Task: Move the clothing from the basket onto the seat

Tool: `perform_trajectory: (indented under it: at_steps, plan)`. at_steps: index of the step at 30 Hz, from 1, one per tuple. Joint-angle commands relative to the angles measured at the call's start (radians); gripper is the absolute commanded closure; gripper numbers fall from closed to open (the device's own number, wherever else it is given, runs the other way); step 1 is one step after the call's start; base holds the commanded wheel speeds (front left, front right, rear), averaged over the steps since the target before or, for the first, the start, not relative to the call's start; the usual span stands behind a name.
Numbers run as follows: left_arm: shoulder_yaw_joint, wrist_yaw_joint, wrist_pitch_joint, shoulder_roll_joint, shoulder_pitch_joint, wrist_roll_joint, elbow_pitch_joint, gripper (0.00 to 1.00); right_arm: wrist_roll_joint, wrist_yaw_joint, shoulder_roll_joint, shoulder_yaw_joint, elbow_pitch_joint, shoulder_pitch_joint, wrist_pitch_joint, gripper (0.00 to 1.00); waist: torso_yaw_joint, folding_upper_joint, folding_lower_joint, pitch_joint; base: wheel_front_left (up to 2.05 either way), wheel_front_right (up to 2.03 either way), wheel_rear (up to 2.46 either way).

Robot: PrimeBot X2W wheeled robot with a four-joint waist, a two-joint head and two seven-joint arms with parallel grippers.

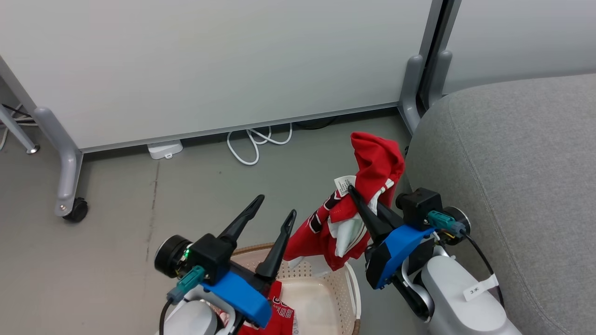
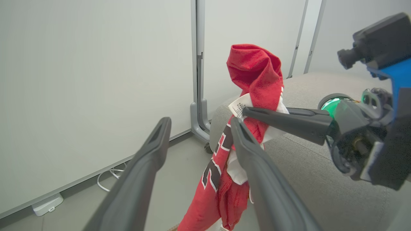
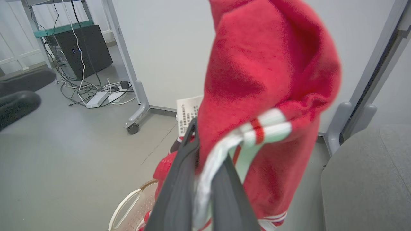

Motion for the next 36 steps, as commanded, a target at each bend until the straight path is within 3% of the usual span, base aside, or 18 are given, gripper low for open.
perform_trajectory:
  at_steps: [1, 9, 20, 36]
  plan:
    - [0.032, -0.002, -0.005, 0.004, 0.033, 0.018, -0.013, 0.00, -0.008, 0.000, -0.003, -0.004, -0.006, -0.011, -0.008, 1.00, -0.001, 0.0000, 0.0000, -0.001, 0.00, 0.00, 0.00]
    - [0.162, -0.024, -0.005, -0.024, 0.140, 0.088, -0.043, 0.00, -0.012, 0.000, -0.003, -0.015, -0.014, 0.001, -0.003, 1.00, 0.000, 0.0000, 0.0000, -0.002, 0.00, 0.00, 0.00]
    - [0.206, -0.048, -0.005, -0.053, 0.164, 0.135, -0.027, 0.00, -0.010, 0.000, -0.003, -0.011, -0.023, 0.004, 0.003, 1.00, -0.020, 0.0000, 0.0000, 0.002, 0.00, 0.00, 0.00]
    - [0.187, -0.050, -0.005, -0.042, 0.139, 0.131, -0.034, 0.00, -0.001, 0.000, -0.003, -0.012, -0.033, -0.013, -0.009, 1.00, -0.288, 0.0000, 0.0000, 0.046, 0.00, 0.00, 0.00]
